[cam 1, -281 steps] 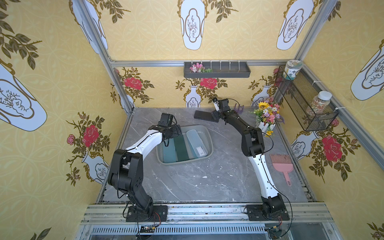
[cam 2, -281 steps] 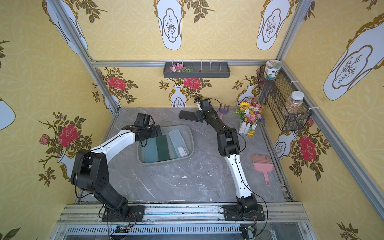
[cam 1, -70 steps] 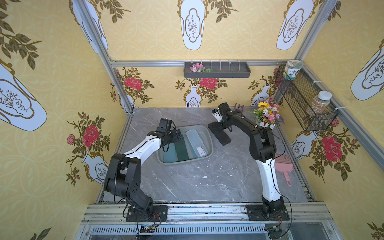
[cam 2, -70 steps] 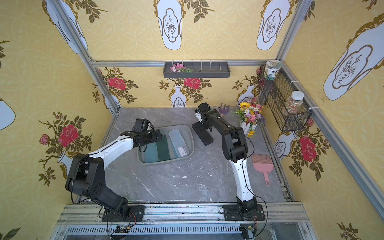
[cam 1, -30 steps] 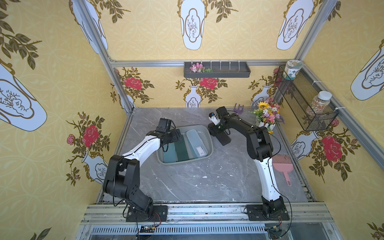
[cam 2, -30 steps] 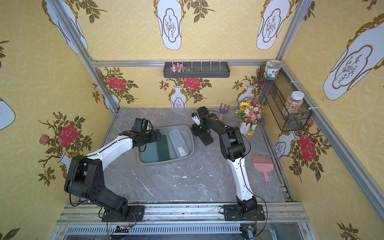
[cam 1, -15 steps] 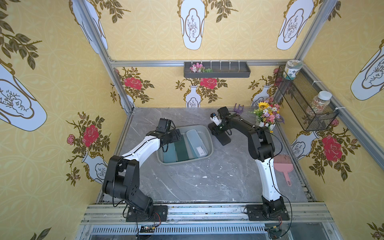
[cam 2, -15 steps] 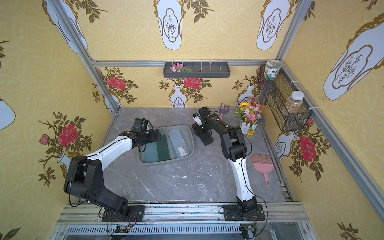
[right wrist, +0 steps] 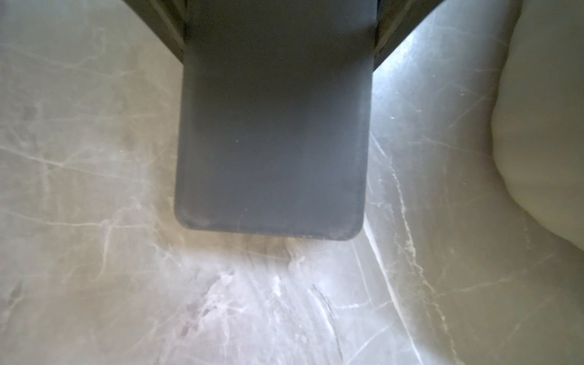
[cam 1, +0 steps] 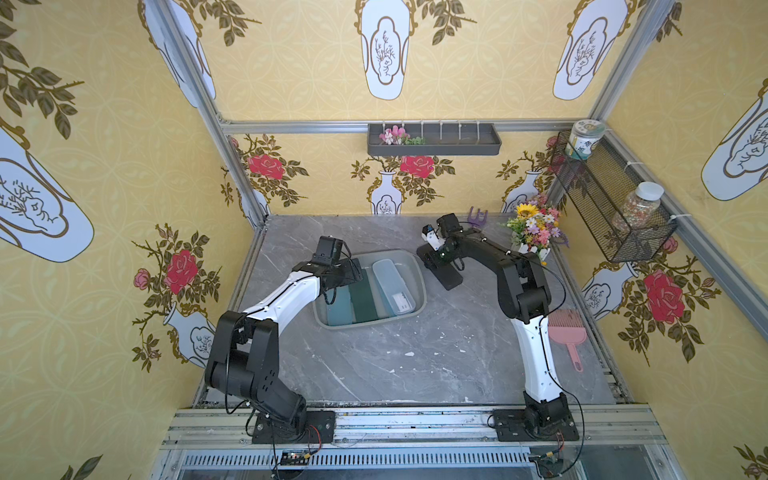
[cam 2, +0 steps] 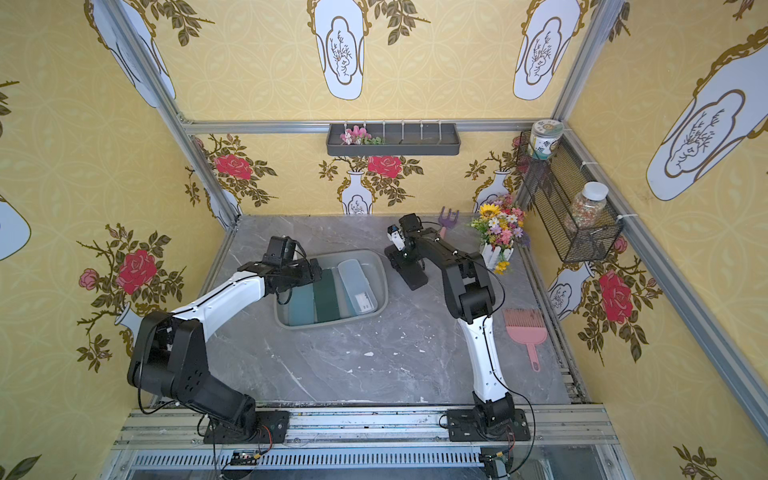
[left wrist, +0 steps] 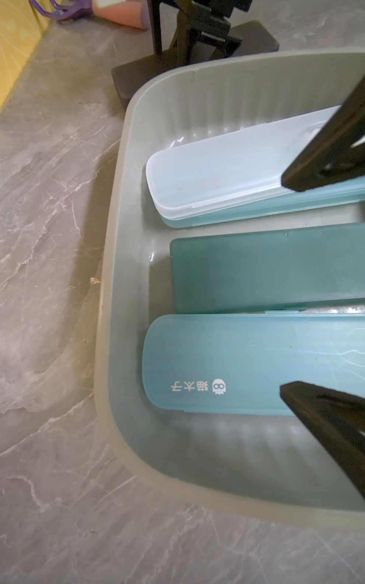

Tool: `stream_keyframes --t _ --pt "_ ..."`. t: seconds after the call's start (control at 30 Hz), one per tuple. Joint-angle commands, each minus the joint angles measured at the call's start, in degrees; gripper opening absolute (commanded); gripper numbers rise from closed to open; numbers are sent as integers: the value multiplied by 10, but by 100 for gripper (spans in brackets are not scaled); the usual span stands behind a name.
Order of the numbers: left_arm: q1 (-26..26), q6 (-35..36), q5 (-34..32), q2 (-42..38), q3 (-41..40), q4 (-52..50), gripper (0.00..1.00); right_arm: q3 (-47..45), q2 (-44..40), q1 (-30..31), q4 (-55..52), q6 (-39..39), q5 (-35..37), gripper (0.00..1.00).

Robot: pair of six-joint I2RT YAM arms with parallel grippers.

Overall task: Put the pencil case into the storage box
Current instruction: Pick up the pencil case from the center of the board.

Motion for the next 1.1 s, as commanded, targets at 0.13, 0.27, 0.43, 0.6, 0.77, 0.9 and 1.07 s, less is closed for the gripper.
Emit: stream_keyframes --t 0.13,0.27,0.43,0.6,0.77,0.9,1.07 --pt "1 8 -2 1 -1 -3 100 -18 -21 -2 -20 9 26 70" --pt "0 8 -2 -1 -2 -3 100 -25 -37 -2 -12 12 26 69" --pt "1 8 -3 -3 -3 -4 100 -27 -54 0 -8 11 27 69" --pt "1 8 -3 -6 -2 -5 100 -24 -66 0 -10 16 23 69" --pt "1 8 -2 -9 -3 -6 100 -14 -72 4 -24 17 23 69" --pt "1 7 -1 -13 -4 -6 100 -5 -80 11 -39 18 29 69" --pt "1 3 0 -18 -7 -3 100 5 -95 21 -56 26 33 69"
